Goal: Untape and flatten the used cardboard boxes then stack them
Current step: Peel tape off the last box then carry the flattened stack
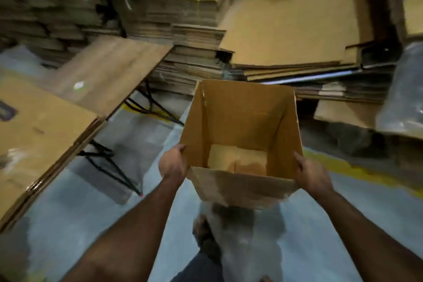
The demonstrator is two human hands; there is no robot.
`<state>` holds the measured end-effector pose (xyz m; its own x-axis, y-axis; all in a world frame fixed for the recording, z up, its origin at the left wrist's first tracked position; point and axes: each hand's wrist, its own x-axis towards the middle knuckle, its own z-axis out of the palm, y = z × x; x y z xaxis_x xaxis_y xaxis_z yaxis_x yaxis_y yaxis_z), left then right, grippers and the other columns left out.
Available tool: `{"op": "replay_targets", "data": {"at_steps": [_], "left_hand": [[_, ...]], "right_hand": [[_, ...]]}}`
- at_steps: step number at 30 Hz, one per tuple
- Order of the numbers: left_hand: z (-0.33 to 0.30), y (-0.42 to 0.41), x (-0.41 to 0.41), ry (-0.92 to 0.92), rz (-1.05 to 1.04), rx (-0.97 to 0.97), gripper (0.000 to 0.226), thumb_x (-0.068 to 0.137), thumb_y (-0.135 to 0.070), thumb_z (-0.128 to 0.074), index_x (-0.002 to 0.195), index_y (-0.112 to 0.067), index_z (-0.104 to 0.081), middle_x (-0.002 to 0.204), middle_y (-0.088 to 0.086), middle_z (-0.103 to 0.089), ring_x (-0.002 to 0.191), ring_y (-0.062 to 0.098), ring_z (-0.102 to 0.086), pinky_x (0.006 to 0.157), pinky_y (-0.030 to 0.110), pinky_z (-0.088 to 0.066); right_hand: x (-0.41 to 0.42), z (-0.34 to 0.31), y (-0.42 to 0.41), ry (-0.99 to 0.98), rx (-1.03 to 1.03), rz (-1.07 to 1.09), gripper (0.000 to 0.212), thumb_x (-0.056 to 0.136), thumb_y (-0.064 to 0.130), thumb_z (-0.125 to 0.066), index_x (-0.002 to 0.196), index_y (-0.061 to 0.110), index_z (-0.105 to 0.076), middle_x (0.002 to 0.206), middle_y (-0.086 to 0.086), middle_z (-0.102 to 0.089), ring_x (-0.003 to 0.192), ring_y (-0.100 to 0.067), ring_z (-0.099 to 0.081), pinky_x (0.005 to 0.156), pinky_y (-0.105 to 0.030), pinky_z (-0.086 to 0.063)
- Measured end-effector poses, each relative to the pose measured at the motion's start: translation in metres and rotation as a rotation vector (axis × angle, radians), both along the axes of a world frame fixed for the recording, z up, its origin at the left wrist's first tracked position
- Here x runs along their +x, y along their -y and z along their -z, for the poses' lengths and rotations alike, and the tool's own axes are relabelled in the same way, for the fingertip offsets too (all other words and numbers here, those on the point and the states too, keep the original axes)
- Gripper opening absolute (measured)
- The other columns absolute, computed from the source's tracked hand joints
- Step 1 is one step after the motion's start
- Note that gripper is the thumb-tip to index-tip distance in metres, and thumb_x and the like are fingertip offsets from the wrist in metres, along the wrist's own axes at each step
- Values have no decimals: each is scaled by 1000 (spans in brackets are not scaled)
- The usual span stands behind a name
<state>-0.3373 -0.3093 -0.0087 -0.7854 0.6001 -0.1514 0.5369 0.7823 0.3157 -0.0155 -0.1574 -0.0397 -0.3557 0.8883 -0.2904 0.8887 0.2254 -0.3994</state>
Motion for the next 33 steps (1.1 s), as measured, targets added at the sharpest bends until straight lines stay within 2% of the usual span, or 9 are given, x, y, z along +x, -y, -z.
{"op": "replay_targets", "data": {"at_steps": [2,7,9,13,15,18,22,29,33], "left_hand": [[-24,14,-13,-7,-62,72,50,92,-7,-46,134,-32,-57,130,7,-61,115,31,-59,94,37,-49],[-93,28,-60,-68,-151,168,50,88,-9,-47,129,-34,-61,127,4,-64,109,27,-62,87,38,-56],[-116,31,-79,-92,-155,203,47,89,-9,-47,126,-32,-63,126,4,-65,108,27,-62,87,38,-55],[-146,34,-110,-167,-328,281,40,92,-16,-49,123,-35,-65,128,1,-64,111,29,-62,80,31,-49],[-156,33,-120,-167,-375,321,41,92,-16,-49,125,-35,-64,130,2,-63,115,29,-60,87,33,-48],[-176,33,-132,-199,-333,416,43,91,-13,-48,127,-32,-63,131,3,-62,118,29,-58,92,33,-46],[-229,26,-158,-213,-322,554,43,88,-14,-50,124,-32,-65,128,-1,-65,116,26,-59,90,30,-47],[-349,22,-210,-344,-314,658,38,89,-15,-51,118,-31,-69,126,0,-66,116,27,-60,93,35,-51],[-395,30,-247,-443,-299,702,38,89,-14,-50,118,-28,-70,127,-2,-65,117,21,-59,93,33,-50]], "right_hand": [[-23,-25,-9,-37,31,-72,48,94,6,-47,140,19,-54,114,-18,-68,100,-36,-65,84,-42,-54],[-89,-92,-40,-31,95,-234,34,90,7,-48,117,11,-68,118,-18,-67,109,-37,-61,91,-42,-52],[-115,-123,-47,-62,118,-240,38,88,4,-48,120,11,-68,121,-17,-67,112,-35,-61,93,-40,-51],[-157,-172,-52,-147,188,-241,50,87,2,-49,134,13,-60,135,-12,-61,123,-33,-56,100,-35,-44],[-171,-187,-55,-169,229,-250,52,87,1,-49,137,15,-59,138,-11,-59,124,-32,-55,102,-37,-45],[-188,-215,-62,-206,271,-241,53,88,1,-49,139,14,-56,140,-11,-57,126,-31,-53,105,-40,-46],[-211,-287,-78,-263,402,-261,51,88,0,-51,136,15,-58,140,-10,-57,129,-28,-52,107,-40,-44],[-267,-423,-81,-415,545,-317,50,92,-1,-47,137,18,-58,141,-12,-55,123,-29,-55,92,-42,-50],[-310,-458,-79,-569,576,-320,48,93,0,-46,134,21,-60,142,-13,-52,127,-32,-51,99,-47,-48]]}}
